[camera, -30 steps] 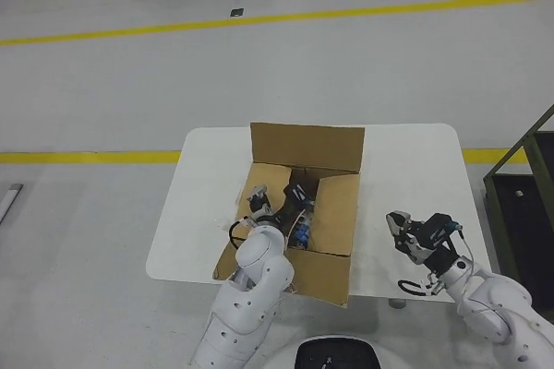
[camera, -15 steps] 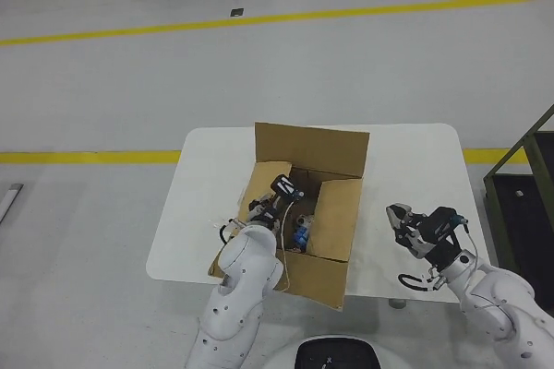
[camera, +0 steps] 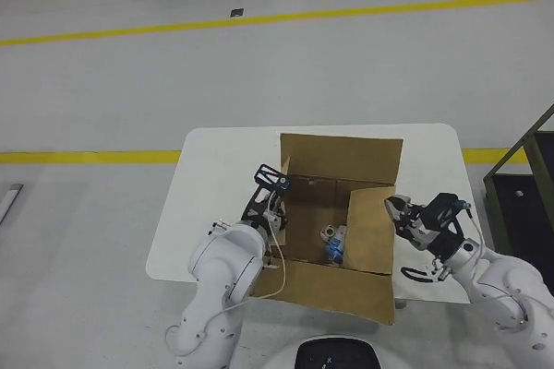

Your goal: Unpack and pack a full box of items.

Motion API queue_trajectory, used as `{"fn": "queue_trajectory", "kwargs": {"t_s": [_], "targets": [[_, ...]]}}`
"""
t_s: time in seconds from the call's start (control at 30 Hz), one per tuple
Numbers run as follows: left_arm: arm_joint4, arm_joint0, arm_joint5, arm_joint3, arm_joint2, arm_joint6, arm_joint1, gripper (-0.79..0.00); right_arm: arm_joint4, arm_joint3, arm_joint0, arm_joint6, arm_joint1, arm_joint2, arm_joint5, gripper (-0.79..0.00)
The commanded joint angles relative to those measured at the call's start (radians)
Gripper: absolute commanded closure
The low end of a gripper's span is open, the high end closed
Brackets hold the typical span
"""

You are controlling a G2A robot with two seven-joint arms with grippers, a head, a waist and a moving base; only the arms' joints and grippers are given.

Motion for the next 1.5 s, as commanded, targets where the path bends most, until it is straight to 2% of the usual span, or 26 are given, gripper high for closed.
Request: {"fn": "queue_trajectory", "kwargs": {"t_s": [0.0, 0.2, 0.43, 0.5, 0.57, 0.63, 0.77, 0.87, 0.93, 1.1, 1.2, 1.27, 1.3, 1.33, 1.47], "targets": [[0.091, -0.003, -0.001, 0.011, -0.002, 0.037, 0.005, -0.785, -0.002, 0.010, 0.019, 0.037, -0.002, -0.028, -0.009, 0.000], [0.297, -0.001, -0.013, 0.021, -0.027, 0.118, 0.022, -0.785, -0.025, 0.036, 0.042, 0.056, -0.006, -0.069, 0.012, 0.000], [0.453, 0.003, -0.033, 0.084, -0.065, 0.184, 0.039, -0.785, -0.027, 0.058, 0.040, 0.047, -0.007, -0.067, 0.037, 0.000], [0.527, 0.003, -0.040, 0.110, -0.061, 0.205, 0.044, -0.785, -0.028, 0.061, 0.036, 0.013, -0.008, -0.059, 0.060, 0.000], [0.637, 0.014, -0.030, 0.137, -0.036, 0.250, 0.050, -0.785, -0.025, 0.077, 0.018, -0.075, -0.013, -0.041, 0.143, 0.000], [0.645, 0.028, -0.015, 0.157, -0.029, 0.271, 0.050, -0.785, -0.016, 0.088, -0.005, -0.141, -0.017, -0.026, 0.220, 0.000], [0.699, 0.037, 0.002, 0.195, -0.014, 0.296, 0.051, -0.785, -0.019, 0.105, -0.053, -0.187, -0.024, -0.008, 0.356, 0.000], [0.734, 0.040, 0.011, 0.214, -0.012, 0.313, 0.052, -0.785, -0.003, 0.134, -0.069, -0.169, -0.029, -0.012, 0.395, 0.000], [0.729, 0.040, 0.014, 0.213, -0.018, 0.323, 0.052, -0.785, 0.010, 0.158, -0.061, -0.158, -0.031, -0.027, 0.377, 0.000], [0.667, 0.048, -0.028, 0.122, -0.038, 0.327, 0.051, -0.785, 0.008, 0.229, 0.007, -0.125, -0.039, -0.086, 0.296, 0.000], [0.684, 0.064, -0.070, 0.054, -0.045, 0.337, 0.055, -0.785, -0.005, 0.264, 0.058, -0.116, -0.043, -0.117, 0.257, 0.000], [0.668, 0.078, -0.061, 0.007, -0.058, 0.342, 0.056, -0.785, -0.014, 0.290, 0.090, -0.109, -0.046, -0.132, 0.240, 0.000], [0.621, 0.089, -0.023, -0.017, -0.070, 0.335, 0.052, -0.785, -0.025, 0.305, 0.105, -0.108, -0.047, -0.138, 0.235, 0.000], [0.569, 0.100, -0.023, -0.038, -0.067, 0.333, 0.049, -0.785, -0.035, 0.323, 0.119, -0.106, -0.048, -0.143, 0.236, 0.000], [0.326, 0.130, -0.076, -0.135, -0.048, 0.283, 0.037, -0.785, -0.025, 0.365, 0.144, -0.126, -0.051, -0.141, 0.236, 0.000]]}}
